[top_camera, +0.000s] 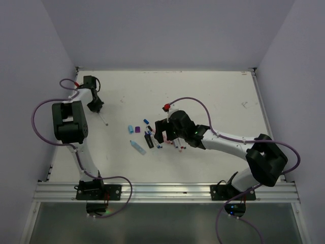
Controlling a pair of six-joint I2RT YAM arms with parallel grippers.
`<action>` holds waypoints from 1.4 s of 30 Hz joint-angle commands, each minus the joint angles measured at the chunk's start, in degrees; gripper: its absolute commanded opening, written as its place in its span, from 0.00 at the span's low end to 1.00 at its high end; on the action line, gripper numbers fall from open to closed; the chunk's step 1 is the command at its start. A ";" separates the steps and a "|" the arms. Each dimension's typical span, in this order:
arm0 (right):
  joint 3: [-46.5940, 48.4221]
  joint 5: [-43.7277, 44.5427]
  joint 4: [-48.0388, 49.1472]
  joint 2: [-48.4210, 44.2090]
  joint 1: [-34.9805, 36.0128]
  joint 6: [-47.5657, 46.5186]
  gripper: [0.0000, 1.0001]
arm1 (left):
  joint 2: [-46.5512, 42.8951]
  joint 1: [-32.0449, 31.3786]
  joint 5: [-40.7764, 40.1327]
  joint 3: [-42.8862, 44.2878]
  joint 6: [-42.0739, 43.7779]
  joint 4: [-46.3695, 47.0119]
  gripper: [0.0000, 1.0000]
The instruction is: Open the pen caps
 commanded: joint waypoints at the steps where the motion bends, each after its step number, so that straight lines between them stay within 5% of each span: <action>1: -0.75 0.02 3.06 -2.65 0.18 -0.48 0.91 | -2.02 0.31 3.32 -4.94 -1.06 -0.93 0.03; 12: -1.55 -7.53 11.14 -4.76 0.54 -1.01 0.91 | -26.53 -1.44 12.90 -24.98 -8.35 13.49 0.00; 26: 6.80 -12.64 17.30 2.79 2.38 3.03 0.88 | -51.93 -18.84 12.21 -36.50 -16.79 21.13 0.00; 42: 14.98 -12.20 18.36 12.02 2.82 5.23 0.74 | -58.36 -30.00 7.19 -38.35 -18.11 24.30 0.00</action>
